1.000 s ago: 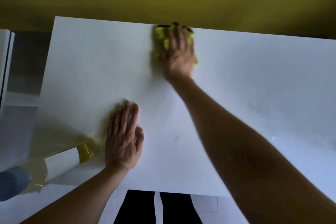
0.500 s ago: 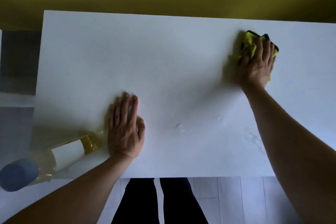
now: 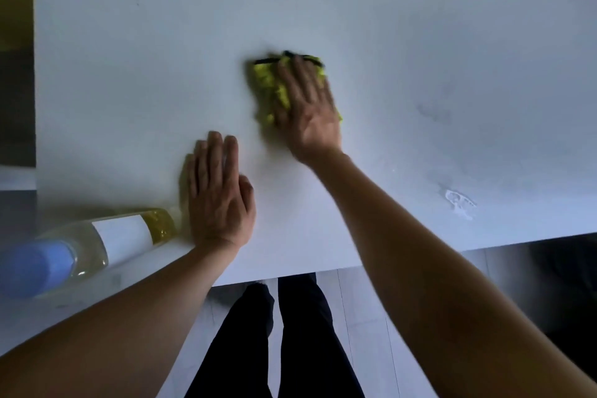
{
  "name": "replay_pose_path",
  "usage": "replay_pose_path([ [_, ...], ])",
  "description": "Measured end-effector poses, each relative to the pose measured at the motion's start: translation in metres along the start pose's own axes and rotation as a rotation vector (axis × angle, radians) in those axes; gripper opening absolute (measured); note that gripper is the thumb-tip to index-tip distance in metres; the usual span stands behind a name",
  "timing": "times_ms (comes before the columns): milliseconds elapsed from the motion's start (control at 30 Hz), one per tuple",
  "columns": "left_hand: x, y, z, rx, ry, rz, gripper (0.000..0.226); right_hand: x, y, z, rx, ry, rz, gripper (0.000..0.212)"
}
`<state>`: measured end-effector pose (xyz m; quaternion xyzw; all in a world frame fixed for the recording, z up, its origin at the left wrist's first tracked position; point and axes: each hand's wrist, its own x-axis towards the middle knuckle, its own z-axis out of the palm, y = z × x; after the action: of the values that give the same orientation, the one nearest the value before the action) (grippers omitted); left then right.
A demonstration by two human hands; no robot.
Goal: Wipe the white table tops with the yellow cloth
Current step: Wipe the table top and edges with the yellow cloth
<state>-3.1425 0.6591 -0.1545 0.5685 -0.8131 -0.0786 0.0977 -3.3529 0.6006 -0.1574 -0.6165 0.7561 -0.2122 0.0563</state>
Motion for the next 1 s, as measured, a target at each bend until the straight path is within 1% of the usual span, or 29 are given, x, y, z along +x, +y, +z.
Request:
replay_pose_path([
  [67, -0.001, 0.000, 0.001, -0.002, -0.002, 0.000, 0.064, -0.011, 0.047, -0.020, -0.046, 0.020, 0.153, 0.067],
  [167, 0.000, 0.000, 0.003, -0.010, 0.005, -0.004, 0.063, -0.022, 0.113, -0.057, -0.090, 0.059, 0.382, 0.061],
  [233, 0.000, 0.000, 0.004, -0.005, 0.019, -0.004, 0.063, -0.019, 0.132, -0.073, -0.089, 0.048, 0.495, 0.061],
  [300, -0.001, 0.000, 0.004, -0.007, 0.028, -0.008, 0.063, -0.018, 0.127, -0.074, -0.071, 0.062, 0.581, 0.061],
  [333, -0.002, 0.001, 0.005, -0.009, 0.035, -0.009, 0.063, -0.021, 0.117, -0.071, -0.071, 0.066, 0.586, 0.063],
  [367, -0.002, 0.001, 0.005, -0.009, 0.047, -0.009, 0.063, -0.025, 0.101, -0.065, -0.077, 0.064, 0.551, 0.065],
  [433, -0.002, 0.001, 0.007, -0.016, 0.064, 0.002, 0.063, -0.041, 0.056, -0.047, -0.065, 0.045, 0.407, 0.067],
  [533, 0.000, -0.001, 0.009, -0.062, 0.104, 0.011, 0.062, -0.073, -0.035, -0.013, -0.017, 0.017, 0.218, 0.065],
  [600, 0.000, -0.005, 0.010, -0.097, 0.148, 0.023, 0.057, -0.087, -0.079, 0.000, 0.010, -0.016, 0.154, 0.064],
  [633, 0.000, -0.006, 0.011, -0.111, 0.166, 0.035, 0.055, -0.091, -0.085, 0.003, 0.019, -0.037, 0.137, 0.062],
  [700, 0.000, -0.007, 0.012, -0.121, 0.170, 0.065, 0.056, -0.094, -0.074, 0.001, 0.013, -0.042, 0.094, 0.061],
  [767, 0.000, -0.008, 0.011, -0.118, 0.141, 0.070, 0.060, -0.099, -0.046, -0.008, -0.011, -0.029, 0.084, 0.062],
  [833, 0.000, -0.007, 0.008, -0.105, 0.108, 0.052, 0.062, -0.112, -0.004, -0.024, -0.026, -0.002, 0.159, 0.063],
  [933, 0.000, -0.005, 0.008, -0.097, 0.088, 0.041, 0.062, -0.138, 0.076, -0.061, -0.075, 0.058, 0.330, 0.063],
  [1000, 0.000, -0.006, 0.009, -0.097, 0.097, 0.044, 0.062, -0.149, 0.108, -0.082, -0.073, 0.058, 0.438, 0.063],
])
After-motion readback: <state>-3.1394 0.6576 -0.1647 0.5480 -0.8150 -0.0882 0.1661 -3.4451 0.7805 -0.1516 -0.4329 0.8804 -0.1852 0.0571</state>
